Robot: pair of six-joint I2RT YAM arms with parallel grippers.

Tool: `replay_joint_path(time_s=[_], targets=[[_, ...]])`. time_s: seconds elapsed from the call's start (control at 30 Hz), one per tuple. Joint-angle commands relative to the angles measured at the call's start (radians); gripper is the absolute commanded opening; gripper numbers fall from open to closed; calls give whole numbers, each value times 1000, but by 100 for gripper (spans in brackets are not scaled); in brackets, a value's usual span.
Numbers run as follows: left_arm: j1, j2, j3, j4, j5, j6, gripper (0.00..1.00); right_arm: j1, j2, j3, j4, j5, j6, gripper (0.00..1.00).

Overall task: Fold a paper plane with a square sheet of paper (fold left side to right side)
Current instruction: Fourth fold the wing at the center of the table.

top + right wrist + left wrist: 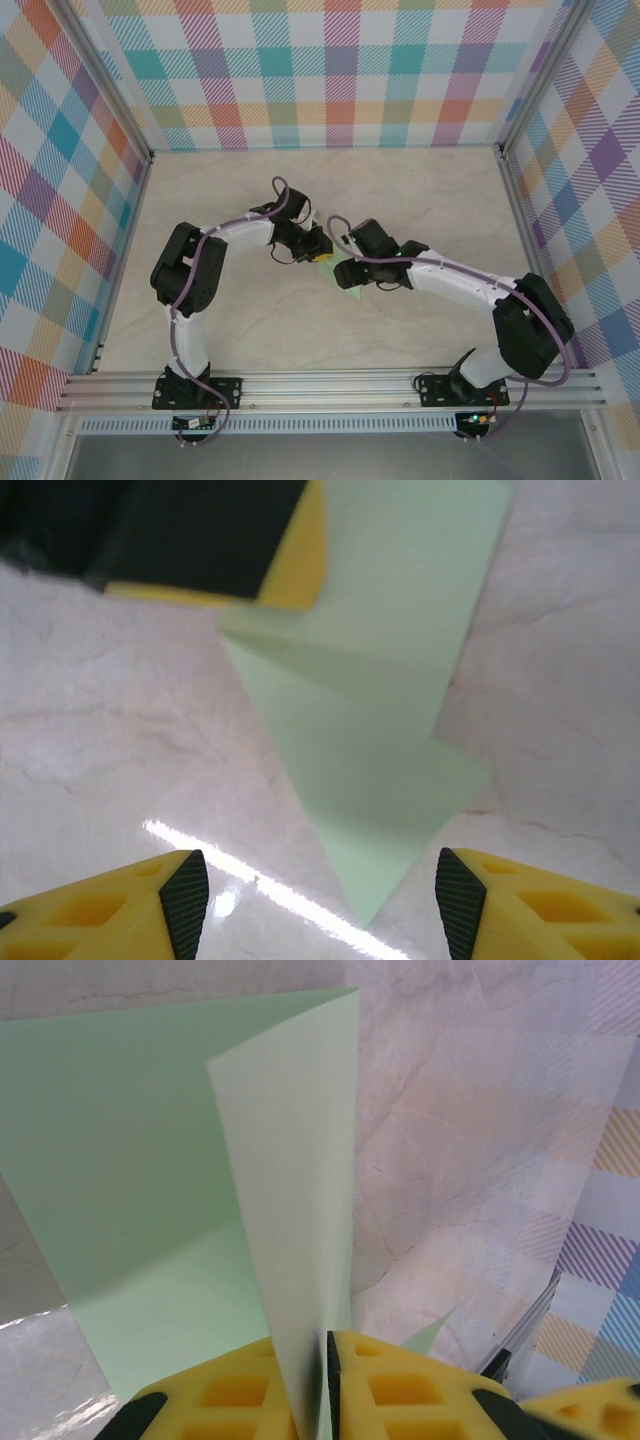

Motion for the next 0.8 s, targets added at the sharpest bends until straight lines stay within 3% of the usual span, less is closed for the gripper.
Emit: replay_joint_path(time_s=[0.0,0.43,0.77], targets=[[-11,-9,30,-20,8,-2,15,42,41,-7,47,97,-15,64],[-14,-17,31,-31,1,-8,15,117,223,93,60,244,-55,62],[-15,-19,34,-37,-3,-4,17,122,271,105,63,286,-60,51]])
